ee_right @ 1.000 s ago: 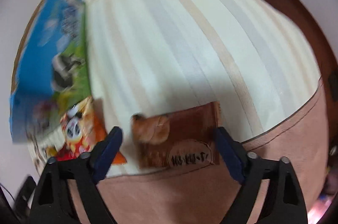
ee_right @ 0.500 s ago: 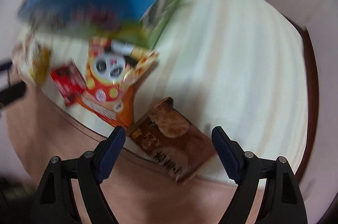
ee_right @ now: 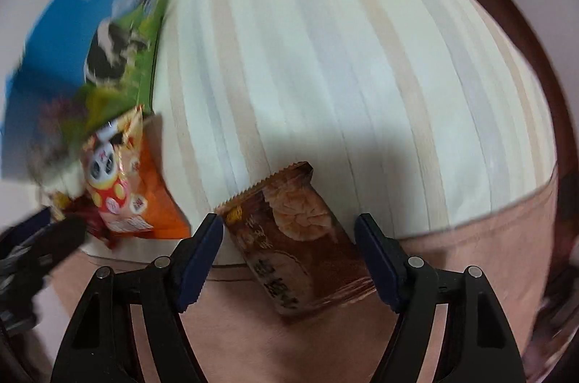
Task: Organize snacks
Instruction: 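Grasp brown pastry pack with right tool while left tool grasps orange panda snack bag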
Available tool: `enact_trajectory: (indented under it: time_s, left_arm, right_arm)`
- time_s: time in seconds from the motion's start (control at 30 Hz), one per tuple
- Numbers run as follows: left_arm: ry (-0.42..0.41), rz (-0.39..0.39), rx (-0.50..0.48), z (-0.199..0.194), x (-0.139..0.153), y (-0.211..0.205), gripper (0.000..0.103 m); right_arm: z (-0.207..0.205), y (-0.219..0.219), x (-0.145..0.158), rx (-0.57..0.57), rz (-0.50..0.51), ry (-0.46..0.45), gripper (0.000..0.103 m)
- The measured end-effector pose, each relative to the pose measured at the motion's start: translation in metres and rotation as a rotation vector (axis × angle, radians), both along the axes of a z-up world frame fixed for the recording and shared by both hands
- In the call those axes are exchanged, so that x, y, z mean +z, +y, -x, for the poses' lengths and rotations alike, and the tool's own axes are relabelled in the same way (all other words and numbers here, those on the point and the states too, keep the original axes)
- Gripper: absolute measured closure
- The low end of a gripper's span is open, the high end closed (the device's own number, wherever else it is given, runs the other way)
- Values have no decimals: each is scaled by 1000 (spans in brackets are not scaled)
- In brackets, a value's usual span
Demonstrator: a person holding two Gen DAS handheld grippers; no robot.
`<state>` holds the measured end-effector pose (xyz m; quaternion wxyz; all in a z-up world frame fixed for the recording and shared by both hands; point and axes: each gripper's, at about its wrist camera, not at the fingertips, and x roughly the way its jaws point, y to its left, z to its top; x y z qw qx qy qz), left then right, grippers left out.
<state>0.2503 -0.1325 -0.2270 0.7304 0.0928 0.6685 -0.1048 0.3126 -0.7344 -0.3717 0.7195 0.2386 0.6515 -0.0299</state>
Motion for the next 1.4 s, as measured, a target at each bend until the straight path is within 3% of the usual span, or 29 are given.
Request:
enact_trajectory:
  time_s: [0.1,0.17,0.3,0.33,0.47,0.63,0.67,0.8,1.0,1.17,1.27,1.4]
  left_arm:
    - [0,-21,-15,-13,-10,-18,4]
    - [0,-11,-31,-21,-13,-28,5]
    - [5,7,-74,-21,-15,-39,47]
    - [14,14,-83,-20,-17,-39,48]
    - [21,7,-109,-4,-22,-29,48]
    - [41,-30,-135,30,-27,5,48]
    - [54,-34,-130,38,-29,17,48]
    - [89,-47,-87,65,-33,58,48]
    - [114,-35,-16,80,-35,97,48]
    - [156,33,-21,86,-44,121,44]
    - [196,94,-14,86,-51,126,44]
    - [226,107,-49,88,-61,132,42]
  right_arm:
    - [11,-16,2,-31,-43,-8,25]
    - [18,-27,6,-19,-9,-11,25]
    - [21,-36,18,25,13,-30,25]
    - [21,-36,24,47,23,-36,25]
    - [16,-9,42,196,91,-53,25]
    - [5,27,25,349,174,19,25]
    - [5,30,21,351,177,28,25]
    - [12,43,16,350,220,36,42]
    - [62,62,19,357,165,72,42]
    - [99,70,20,316,73,129,42]
    - [107,71,22,295,38,150,36]
    - [105,63,18,268,7,160,32]
